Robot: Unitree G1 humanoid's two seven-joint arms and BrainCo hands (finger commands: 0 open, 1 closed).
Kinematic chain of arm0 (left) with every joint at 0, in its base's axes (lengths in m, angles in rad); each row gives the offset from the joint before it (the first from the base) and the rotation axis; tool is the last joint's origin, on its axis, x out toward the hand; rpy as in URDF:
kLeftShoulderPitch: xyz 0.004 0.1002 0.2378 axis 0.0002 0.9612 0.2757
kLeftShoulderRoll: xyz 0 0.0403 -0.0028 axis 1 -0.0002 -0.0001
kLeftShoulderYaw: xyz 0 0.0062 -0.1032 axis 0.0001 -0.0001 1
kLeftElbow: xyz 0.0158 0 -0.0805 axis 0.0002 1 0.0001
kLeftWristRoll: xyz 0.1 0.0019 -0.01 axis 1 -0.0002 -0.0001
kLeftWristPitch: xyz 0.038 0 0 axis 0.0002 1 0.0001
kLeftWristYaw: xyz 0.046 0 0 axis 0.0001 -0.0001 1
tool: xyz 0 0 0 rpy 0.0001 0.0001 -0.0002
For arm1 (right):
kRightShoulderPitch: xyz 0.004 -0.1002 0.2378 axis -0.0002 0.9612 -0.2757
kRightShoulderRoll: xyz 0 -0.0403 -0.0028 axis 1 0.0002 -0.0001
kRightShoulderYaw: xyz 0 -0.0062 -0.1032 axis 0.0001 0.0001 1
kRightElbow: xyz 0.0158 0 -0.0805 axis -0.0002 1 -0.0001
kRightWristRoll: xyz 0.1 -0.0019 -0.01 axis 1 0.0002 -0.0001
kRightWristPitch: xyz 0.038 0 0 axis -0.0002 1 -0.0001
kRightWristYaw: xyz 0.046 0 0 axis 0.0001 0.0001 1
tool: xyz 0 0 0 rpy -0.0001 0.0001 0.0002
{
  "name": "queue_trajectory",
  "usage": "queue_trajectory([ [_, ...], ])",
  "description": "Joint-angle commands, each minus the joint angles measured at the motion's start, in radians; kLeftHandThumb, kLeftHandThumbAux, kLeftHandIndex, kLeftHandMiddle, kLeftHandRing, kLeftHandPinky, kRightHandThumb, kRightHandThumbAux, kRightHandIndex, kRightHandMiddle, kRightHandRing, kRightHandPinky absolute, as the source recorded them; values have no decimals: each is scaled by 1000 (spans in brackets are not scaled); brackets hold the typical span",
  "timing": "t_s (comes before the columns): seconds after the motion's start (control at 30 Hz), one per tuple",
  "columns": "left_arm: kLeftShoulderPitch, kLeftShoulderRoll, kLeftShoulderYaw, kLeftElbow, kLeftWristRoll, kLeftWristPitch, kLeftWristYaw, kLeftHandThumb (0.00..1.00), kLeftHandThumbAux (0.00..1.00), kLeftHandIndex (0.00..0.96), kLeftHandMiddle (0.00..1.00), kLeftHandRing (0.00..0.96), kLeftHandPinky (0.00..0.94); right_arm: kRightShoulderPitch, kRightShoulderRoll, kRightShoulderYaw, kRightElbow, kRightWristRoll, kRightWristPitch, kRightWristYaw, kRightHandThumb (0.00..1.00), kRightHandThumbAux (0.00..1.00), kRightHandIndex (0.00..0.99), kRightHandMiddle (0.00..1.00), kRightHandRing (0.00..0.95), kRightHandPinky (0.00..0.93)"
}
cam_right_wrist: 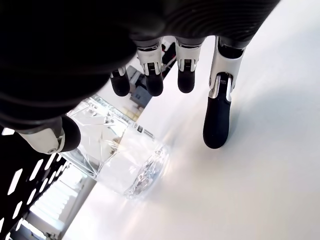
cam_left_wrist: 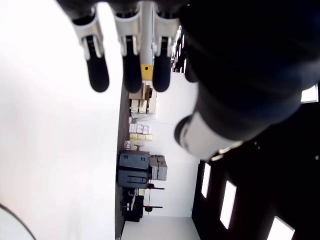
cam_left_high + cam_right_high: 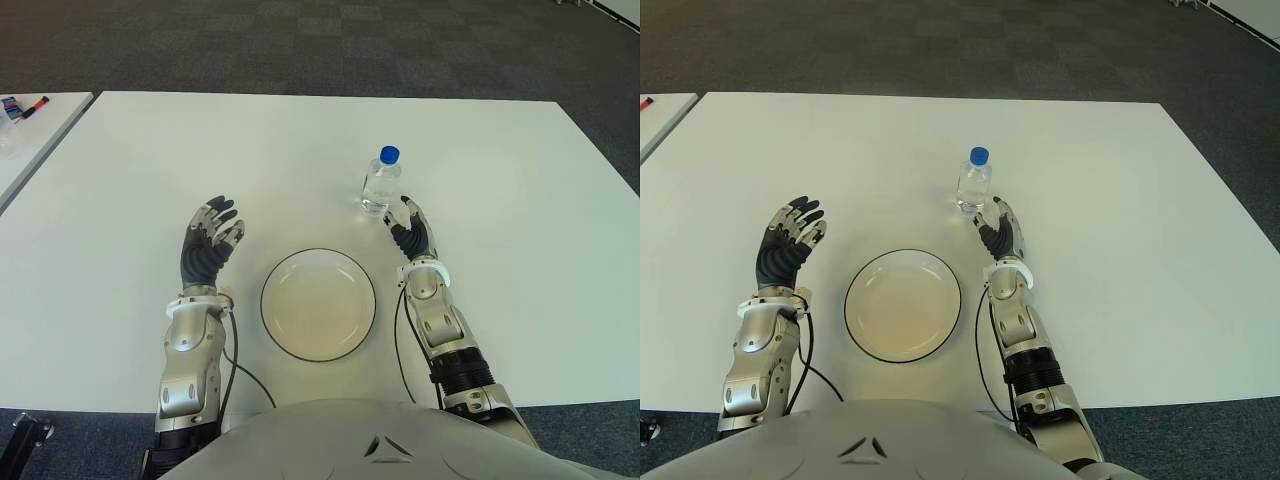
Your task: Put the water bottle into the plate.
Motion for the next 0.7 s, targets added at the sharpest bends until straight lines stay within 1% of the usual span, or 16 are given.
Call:
queue_trajectory([
  [0.03,3,1,-1,2,4,2,5,411,844,187,213,221,251,-11,5,-6,10,13,-3,2,280,361,0,0,0,0],
  [0.27,2,2,2,4,-6,6,-1,412,849,192,218,229,262,-14,9,-7,24,14,-27,-14,278,358,0,0,0,0],
  [0.4,1,6,2,10,-3,1,-2,407,850,183,212,220,245,-17,12,-8,36,13,-40,-28,279,359,0,0,0,0],
  [0.7,-1,14,3,20,0,-12,-5,387,855,173,208,218,248,-30,19,-9,71,11,-71,-62,305,376,0,0,0,0],
])
